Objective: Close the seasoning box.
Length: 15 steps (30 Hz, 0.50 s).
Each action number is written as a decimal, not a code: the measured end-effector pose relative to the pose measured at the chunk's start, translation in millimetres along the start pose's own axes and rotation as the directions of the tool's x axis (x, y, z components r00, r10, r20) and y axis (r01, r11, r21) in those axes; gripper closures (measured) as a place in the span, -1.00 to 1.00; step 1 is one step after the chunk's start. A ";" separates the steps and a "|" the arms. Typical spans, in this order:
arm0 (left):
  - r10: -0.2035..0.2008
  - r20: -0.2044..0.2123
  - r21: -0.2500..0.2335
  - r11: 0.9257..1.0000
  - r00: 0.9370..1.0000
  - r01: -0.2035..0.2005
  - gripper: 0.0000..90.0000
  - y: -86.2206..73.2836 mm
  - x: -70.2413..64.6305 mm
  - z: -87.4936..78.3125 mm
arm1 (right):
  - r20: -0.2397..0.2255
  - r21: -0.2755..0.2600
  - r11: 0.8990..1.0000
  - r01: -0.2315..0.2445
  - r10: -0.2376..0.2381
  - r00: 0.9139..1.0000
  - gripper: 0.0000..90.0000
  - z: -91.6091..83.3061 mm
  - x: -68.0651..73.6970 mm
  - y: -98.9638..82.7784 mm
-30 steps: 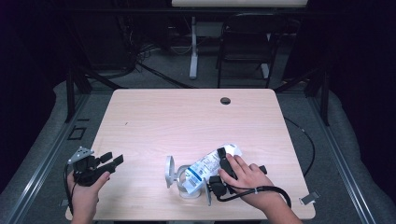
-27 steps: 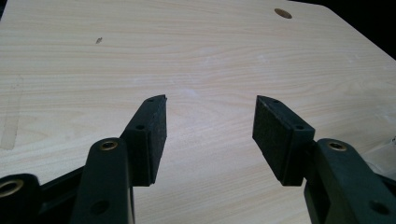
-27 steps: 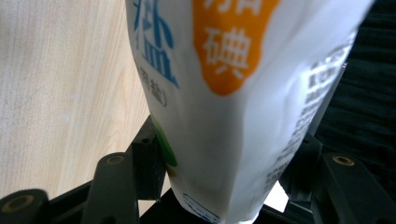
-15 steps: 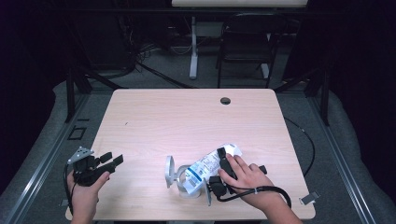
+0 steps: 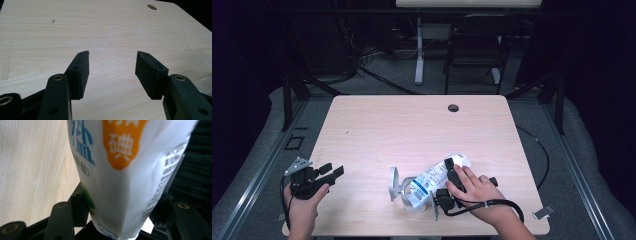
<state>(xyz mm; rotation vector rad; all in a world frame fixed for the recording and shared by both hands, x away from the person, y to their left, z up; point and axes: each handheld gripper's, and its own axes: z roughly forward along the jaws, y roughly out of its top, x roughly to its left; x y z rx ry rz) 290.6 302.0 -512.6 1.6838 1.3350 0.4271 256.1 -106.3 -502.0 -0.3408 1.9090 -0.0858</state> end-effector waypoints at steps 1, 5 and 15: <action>0.000 0.000 0.000 1.000 1.000 0.000 0.01 0.0 0.0 -0.1 | 0.001 0.000 1.000 0.001 -0.001 1.000 -0.01 -0.1 -0.1 0.0; -0.001 0.000 0.000 1.000 1.000 0.001 0.01 0.1 0.0 -0.2 | 0.000 0.001 1.000 0.003 -0.003 1.000 -0.01 -0.2 -0.3 0.0; -0.001 -0.001 -0.001 1.000 1.000 0.001 0.01 0.0 0.1 0.0 | 0.001 0.003 1.000 0.007 -0.007 1.000 -0.01 -0.4 -0.3 -0.1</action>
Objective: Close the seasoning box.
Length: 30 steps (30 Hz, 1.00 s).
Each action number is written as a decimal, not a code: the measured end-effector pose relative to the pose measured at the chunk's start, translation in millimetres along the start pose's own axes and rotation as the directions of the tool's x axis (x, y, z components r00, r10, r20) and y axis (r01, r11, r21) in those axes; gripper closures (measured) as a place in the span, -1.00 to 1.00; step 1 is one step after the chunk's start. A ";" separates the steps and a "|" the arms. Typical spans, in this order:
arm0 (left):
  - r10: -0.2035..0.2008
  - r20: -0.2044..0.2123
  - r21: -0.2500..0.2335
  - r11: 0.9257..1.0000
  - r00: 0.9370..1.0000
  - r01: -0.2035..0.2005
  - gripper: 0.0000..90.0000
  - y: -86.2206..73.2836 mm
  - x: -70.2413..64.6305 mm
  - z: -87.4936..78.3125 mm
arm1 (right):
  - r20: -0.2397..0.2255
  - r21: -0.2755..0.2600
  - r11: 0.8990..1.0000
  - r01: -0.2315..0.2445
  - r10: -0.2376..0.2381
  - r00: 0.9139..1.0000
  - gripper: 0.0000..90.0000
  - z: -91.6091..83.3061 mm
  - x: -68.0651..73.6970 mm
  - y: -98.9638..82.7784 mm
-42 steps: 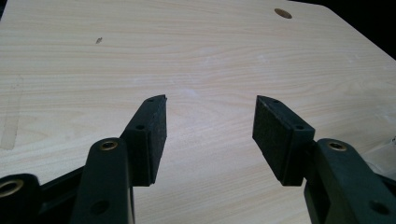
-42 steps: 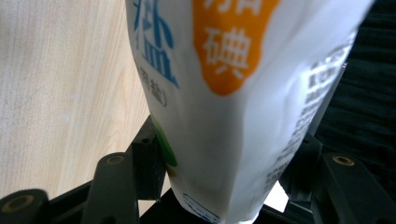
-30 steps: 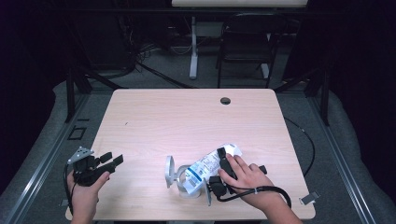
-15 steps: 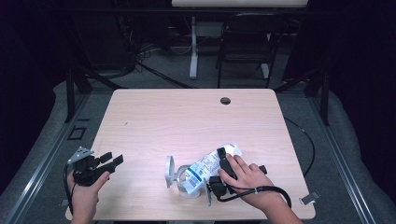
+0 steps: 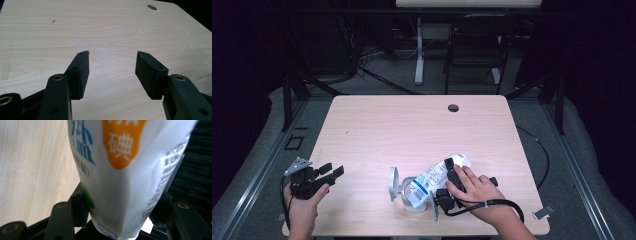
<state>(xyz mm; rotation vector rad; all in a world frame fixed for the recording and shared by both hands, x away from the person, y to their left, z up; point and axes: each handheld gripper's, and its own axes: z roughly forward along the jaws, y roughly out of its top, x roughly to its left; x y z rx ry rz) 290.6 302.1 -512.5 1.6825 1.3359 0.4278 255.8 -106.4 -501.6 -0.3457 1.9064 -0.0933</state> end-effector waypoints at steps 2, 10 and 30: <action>0.001 0.001 0.002 1.000 1.000 -0.001 0.01 -0.1 0.1 0.0 | -0.001 -0.004 1.000 -0.003 0.003 1.000 -0.01 0.2 0.2 -0.2; -0.002 0.001 0.007 1.000 1.000 0.002 0.01 -0.1 0.8 -0.2 | 0.002 0.000 1.000 0.004 -0.004 1.000 -0.01 -0.3 0.0 -0.1; -0.003 0.001 0.007 1.000 1.000 0.003 0.01 -0.1 1.4 -0.5 | -0.003 -0.004 1.000 0.020 -0.020 1.000 0.00 -1.0 -0.8 -0.7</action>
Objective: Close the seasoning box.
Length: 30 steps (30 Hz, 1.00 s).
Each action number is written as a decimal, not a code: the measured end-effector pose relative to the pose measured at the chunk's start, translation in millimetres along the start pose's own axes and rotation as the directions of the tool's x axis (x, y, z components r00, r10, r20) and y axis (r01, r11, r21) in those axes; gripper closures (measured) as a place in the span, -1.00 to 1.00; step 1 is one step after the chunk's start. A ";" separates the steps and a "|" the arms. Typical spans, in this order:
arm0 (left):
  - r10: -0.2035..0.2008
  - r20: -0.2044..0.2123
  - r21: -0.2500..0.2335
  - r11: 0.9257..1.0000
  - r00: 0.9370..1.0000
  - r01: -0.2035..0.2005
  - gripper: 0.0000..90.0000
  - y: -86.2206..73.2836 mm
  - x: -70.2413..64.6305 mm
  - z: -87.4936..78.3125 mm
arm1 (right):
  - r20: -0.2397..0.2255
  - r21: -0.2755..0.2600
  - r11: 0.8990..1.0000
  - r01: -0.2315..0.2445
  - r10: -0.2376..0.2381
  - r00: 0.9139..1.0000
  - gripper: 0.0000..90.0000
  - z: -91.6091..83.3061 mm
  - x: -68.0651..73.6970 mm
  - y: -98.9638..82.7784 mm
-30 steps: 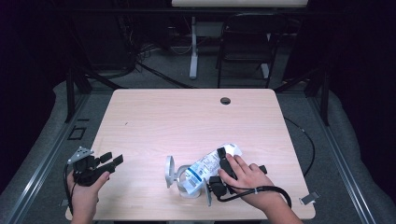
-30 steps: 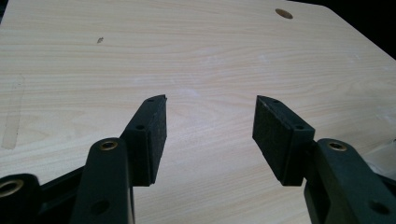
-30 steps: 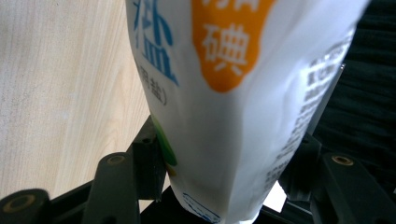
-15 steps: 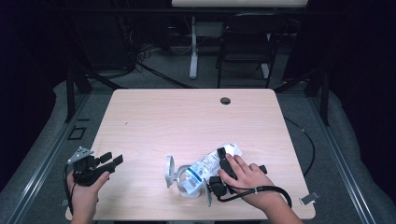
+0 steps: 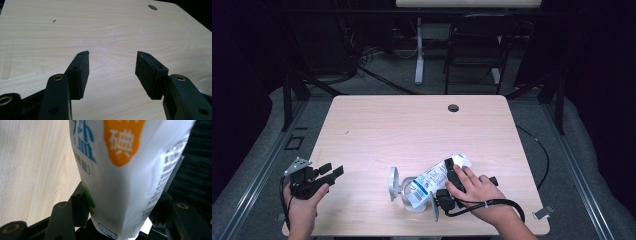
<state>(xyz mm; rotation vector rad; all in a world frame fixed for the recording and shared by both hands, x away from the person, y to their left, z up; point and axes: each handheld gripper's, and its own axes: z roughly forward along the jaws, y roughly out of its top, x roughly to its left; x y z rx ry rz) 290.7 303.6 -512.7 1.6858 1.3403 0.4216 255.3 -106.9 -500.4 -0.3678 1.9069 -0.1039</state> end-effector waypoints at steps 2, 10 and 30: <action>-0.001 0.000 0.000 1.000 1.000 0.001 0.01 -0.1 0.1 0.1 | 0.001 0.017 1.000 0.015 -0.015 1.000 0.00 -1.3 -1.1 0.7; -0.002 -0.001 0.001 1.000 1.000 0.002 0.01 -0.3 0.9 0.2 | -0.008 0.001 1.000 0.006 -0.006 1.000 0.00 0.0 -1.0 0.2; -0.005 -0.002 -0.003 1.000 1.000 0.005 0.01 -0.4 1.2 0.2 | -0.010 0.007 0.999 0.035 -0.035 0.999 0.01 -0.8 -3.1 1.3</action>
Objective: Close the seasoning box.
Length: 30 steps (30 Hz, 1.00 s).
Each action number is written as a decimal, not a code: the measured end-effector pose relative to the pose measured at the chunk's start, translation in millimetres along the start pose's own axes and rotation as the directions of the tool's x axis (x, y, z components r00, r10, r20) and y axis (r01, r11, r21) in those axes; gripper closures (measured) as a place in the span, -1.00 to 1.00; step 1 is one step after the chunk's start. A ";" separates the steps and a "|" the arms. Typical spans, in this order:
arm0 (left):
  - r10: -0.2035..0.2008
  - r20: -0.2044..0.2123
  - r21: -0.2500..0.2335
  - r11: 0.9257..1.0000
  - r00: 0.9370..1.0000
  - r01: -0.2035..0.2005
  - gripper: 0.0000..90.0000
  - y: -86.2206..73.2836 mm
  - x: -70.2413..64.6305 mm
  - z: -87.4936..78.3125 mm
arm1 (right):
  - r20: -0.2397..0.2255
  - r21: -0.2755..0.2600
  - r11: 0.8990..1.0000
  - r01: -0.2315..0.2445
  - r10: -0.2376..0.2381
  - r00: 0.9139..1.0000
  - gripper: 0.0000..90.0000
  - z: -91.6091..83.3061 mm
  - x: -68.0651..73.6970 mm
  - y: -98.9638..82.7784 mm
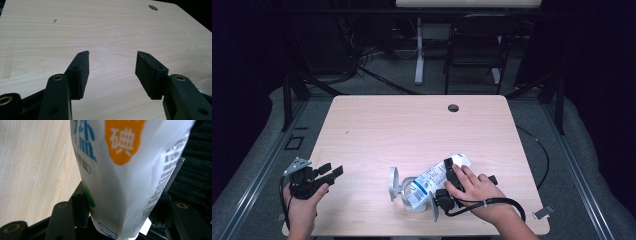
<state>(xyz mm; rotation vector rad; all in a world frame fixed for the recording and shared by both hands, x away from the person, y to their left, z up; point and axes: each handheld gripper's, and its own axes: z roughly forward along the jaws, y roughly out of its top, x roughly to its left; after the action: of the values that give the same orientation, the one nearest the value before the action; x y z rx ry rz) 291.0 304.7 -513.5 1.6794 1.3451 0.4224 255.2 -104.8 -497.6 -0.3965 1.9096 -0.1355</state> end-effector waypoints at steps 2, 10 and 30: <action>0.000 0.000 0.000 1.000 1.000 0.000 0.01 0.0 0.2 0.0 | 0.000 0.000 1.000 0.002 -0.002 1.000 0.01 -0.2 -0.2 0.0; -0.001 -0.001 0.002 1.000 1.000 0.001 0.01 -0.3 0.8 0.1 | 0.001 0.000 1.000 0.004 -0.004 1.000 0.01 -0.2 -0.4 0.1; 0.000 -0.002 0.000 1.000 1.000 0.000 0.01 -0.4 0.7 0.4 | 0.001 -0.010 1.000 0.008 -0.008 1.000 0.03 -0.2 -0.4 -0.4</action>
<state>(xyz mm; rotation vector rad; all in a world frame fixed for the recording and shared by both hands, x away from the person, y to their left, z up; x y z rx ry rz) 291.3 305.1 -514.2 1.6794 1.3474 0.4241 255.3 -105.0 -497.0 -0.4108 1.9084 -0.1312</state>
